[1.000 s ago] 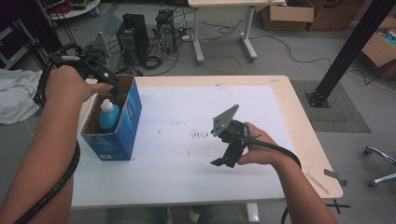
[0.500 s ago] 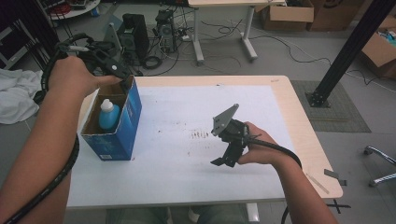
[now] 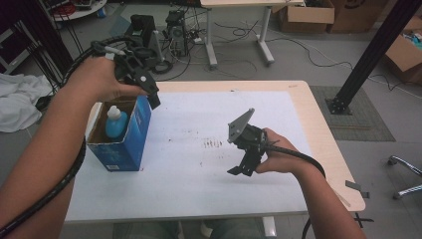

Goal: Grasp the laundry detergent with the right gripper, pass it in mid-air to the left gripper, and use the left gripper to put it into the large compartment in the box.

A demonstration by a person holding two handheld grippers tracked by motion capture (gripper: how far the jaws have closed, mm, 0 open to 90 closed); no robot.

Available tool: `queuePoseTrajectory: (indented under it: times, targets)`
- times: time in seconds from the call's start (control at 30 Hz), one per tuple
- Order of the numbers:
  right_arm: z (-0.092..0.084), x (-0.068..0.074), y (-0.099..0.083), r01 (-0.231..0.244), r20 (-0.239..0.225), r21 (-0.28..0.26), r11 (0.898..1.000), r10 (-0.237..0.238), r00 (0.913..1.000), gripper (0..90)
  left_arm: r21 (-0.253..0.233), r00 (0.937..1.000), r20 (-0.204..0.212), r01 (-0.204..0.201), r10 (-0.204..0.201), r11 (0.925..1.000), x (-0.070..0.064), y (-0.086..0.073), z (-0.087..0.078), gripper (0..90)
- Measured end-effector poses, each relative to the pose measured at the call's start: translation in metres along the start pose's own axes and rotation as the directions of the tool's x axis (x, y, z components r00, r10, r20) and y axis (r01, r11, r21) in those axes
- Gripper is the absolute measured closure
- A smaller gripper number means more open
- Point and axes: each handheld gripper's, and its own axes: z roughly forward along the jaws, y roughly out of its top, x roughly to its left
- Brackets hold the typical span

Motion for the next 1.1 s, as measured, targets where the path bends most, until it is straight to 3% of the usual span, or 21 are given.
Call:
queuePoseTrajectory:
  times: [0.07, 0.13, 0.23, 0.3, 0.33, 0.43, 0.63, 0.73, 0.8, 0.93, 1.0, 1.1]
  targets:
    - [-0.002, -0.001, 0.0, -0.002, 0.001, 0.006, 1.0, 0.002, 1.0, 0.0, 0.013, 0.9974, 0.024, -0.068, 0.068, 0.9976, -0.008, 0.004, 0.003, 0.1]
    - [-0.003, -0.001, 0.0, -0.005, 0.004, 0.011, 1.0, 0.005, 1.0, 0.0, 0.023, 0.9909, 0.049, -0.126, 0.125, 0.9917, -0.014, 0.006, 0.006, 0.1]
    - [-0.005, -0.001, 0.0, -0.01, 0.008, 0.019, 1.0, 0.01, 0.9999, 0.0, 0.041, 0.9693, 0.086, -0.234, 0.23, 0.9713, -0.023, 0.008, 0.012, 0.1]
    - [-0.006, -0.001, -0.001, -0.014, 0.01, 0.025, 1.0, 0.014, 0.9999, 0.0, 0.045, 0.9456, 0.122, -0.309, 0.302, 0.95, -0.029, 0.008, 0.017, 0.1]
    - [-0.006, -0.001, -0.001, -0.015, 0.012, 0.026, 1.0, 0.015, 0.9998, 0.0, 0.047, 0.9305, 0.145, -0.346, 0.336, 0.9371, -0.032, 0.007, 0.02, 0.1]
    - [-0.008, -0.001, 0.0, -0.019, 0.016, 0.032, 0.999, 0.019, 0.9997, 0.0, 0.064, 0.8994, 0.163, -0.42, 0.405, 0.9053, -0.039, 0.005, 0.028, 0.1]
    - [-0.009, 0.0, 0.002, -0.024, 0.017, 0.049, 0.999, 0.023, 0.9996, 0.0, 0.096, 0.8572, 0.164, -0.506, 0.488, 0.857, -0.051, 0.003, 0.041, 0.1]
    - [-0.008, -0.001, 0.002, -0.029, 0.016, 0.055, 0.998, 0.028, 0.9995, 0.0, 0.1, 0.829, 0.149, -0.555, 0.539, 0.8258, -0.058, 0.002, 0.043, 0.1]
    - [-0.007, -0.002, 0.002, -0.027, 0.016, 0.07, 0.997, 0.026, 0.9995, 0.0, 0.092, 0.8123, 0.153, -0.579, 0.563, 0.8103, -0.061, 0.002, 0.045, 0.1]
    - [-0.008, -0.006, 0.001, -0.029, 0.013, 0.071, 0.997, 0.028, 0.9995, 0.0, 0.111, 0.7978, 0.149, -0.601, 0.584, 0.7917, -0.064, 0.005, 0.048, 0.1]
    - [-0.009, -0.009, 0.0, -0.032, 0.013, 0.076, 0.997, 0.032, 0.9994, 0.0, 0.11, 0.7937, 0.149, -0.606, 0.59, 0.7878, -0.064, 0.006, 0.048, 0.1]
    - [-0.01, -0.013, -0.003, -0.036, 0.012, 0.085, 0.996, 0.035, 0.9993, 0.0, 0.101, 0.7939, 0.146, -0.606, 0.59, 0.7893, -0.063, 0.008, 0.047, 0.1]
